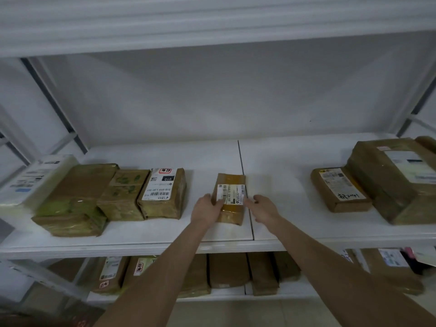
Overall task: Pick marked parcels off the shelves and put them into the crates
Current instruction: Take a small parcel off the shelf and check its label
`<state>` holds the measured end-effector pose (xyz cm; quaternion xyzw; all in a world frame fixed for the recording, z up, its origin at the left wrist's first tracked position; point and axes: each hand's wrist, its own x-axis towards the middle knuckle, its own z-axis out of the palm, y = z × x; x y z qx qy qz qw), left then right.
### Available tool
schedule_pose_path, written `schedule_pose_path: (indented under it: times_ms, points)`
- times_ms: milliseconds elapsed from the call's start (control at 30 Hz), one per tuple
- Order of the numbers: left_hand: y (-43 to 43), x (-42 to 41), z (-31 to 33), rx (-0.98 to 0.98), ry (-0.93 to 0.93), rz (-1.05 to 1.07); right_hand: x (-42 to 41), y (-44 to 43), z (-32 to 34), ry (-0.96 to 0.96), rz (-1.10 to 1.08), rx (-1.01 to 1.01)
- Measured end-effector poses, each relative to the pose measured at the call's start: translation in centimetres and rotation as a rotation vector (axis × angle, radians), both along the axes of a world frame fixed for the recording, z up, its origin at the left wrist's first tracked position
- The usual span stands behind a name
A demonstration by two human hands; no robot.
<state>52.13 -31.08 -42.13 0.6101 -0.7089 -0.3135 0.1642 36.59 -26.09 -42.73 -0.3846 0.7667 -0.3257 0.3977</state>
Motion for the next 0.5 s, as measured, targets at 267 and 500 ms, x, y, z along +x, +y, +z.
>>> schedule_pose_path:
  times_ms: [267,500]
  points:
    - [1.9,-3.6,0.2,0.153,0.555,0.181,-2.1,2.3,1.7,-0.095,-0.028,-0.355]
    - [3.1,-7.9,1.5,0.128,0.619,0.141,-5.9,3.8,1.8,0.141,-0.086,-0.382]
